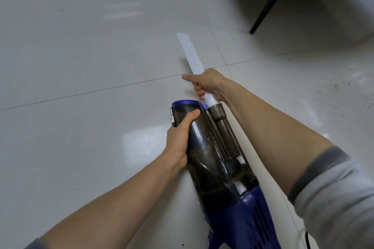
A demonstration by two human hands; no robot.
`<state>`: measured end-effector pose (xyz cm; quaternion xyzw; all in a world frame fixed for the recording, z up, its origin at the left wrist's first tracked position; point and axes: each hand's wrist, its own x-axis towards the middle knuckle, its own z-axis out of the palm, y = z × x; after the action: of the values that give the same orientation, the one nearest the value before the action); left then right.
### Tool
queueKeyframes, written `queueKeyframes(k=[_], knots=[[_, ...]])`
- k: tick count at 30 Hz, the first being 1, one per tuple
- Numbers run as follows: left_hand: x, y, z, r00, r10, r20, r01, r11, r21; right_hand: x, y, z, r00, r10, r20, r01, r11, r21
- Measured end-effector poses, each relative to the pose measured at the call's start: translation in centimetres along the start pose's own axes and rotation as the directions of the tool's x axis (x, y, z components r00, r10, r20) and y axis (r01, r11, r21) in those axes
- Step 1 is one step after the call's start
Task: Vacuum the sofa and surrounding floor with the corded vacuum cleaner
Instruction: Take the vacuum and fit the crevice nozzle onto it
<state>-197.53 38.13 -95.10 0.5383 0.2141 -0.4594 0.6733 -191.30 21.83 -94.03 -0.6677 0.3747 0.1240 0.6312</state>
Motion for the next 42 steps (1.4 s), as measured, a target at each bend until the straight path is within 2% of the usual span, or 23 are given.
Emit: queueKeyframes(k=[6,8,10,12,14,15,20,24,27,30,32,36,39,42], knots=[[-0.3,0.3,-0.1,0.997,0.036,0.075,-0.035,0.999,-0.018,-1.0,-1.0,-0.7,0.991,0.010,0.130,-0.021,0.996,0.085],[-0.5,0.2,-0.2,0.993,0.042,0.114,-0.040,0.999,-0.026,-1.3,-1.2,-1.0,0.976,0.027,0.214,-0.059,0.988,0.145],[-0.5,0.4,-0.4,0.983,0.062,0.172,-0.056,0.998,-0.034,-1.7,-1.6,-1.1,0.931,0.011,0.364,-0.127,0.947,0.296],[-0.4,1.3,-0.4,0.963,0.094,0.254,-0.084,0.995,-0.050,-2.2,-2.3,-1.3,0.863,-0.075,0.499,-0.211,0.844,0.493],[-0.1,2.0,-0.5,0.947,0.130,0.294,-0.121,0.991,-0.050,-2.4,-3.1,-1.2,0.817,-0.136,0.560,-0.263,0.777,0.572],[0.0,2.1,-0.6,0.943,0.136,0.302,-0.127,0.991,-0.051,-2.5,-3.5,-1.0,0.811,-0.131,0.570,-0.265,0.786,0.558],[-0.1,1.9,-1.1,0.937,0.154,0.315,-0.116,0.984,-0.136,-2.9,-4.6,0.3,0.927,-0.094,0.363,-0.048,0.931,0.362],[-0.2,2.1,-1.1,0.920,0.200,0.337,-0.133,0.969,-0.210,-4.0,-5.8,1.0,0.959,-0.143,0.246,0.062,0.949,0.308],[0.0,2.1,-1.6,0.930,0.184,0.320,-0.110,0.965,-0.236,-4.9,-6.7,2.1,0.974,-0.167,0.151,0.130,0.964,0.230],[0.6,3.5,-1.8,0.946,0.092,0.312,-0.034,0.982,-0.187,-5.6,-7.0,3.1,0.977,-0.206,0.051,0.199,0.973,0.118],[0.8,4.7,-1.6,0.949,0.032,0.313,0.006,0.993,-0.121,-5.8,-7.2,3.4,0.978,-0.207,0.006,0.205,0.973,0.108],[1.0,5.5,-1.0,0.964,0.042,0.262,-0.037,0.999,-0.025,-6.2,-7.1,4.6,0.982,-0.172,-0.078,0.176,0.984,0.038],[0.4,6.1,-0.2,0.967,0.037,0.251,-0.036,0.999,-0.011,-6.8,-7.1,5.5,0.982,-0.167,-0.086,0.167,0.986,-0.008],[-0.4,6.9,0.3,0.965,0.057,0.258,-0.050,0.998,-0.033,-7.9,-7.8,5.3,0.987,-0.155,0.046,0.148,0.981,0.125]])
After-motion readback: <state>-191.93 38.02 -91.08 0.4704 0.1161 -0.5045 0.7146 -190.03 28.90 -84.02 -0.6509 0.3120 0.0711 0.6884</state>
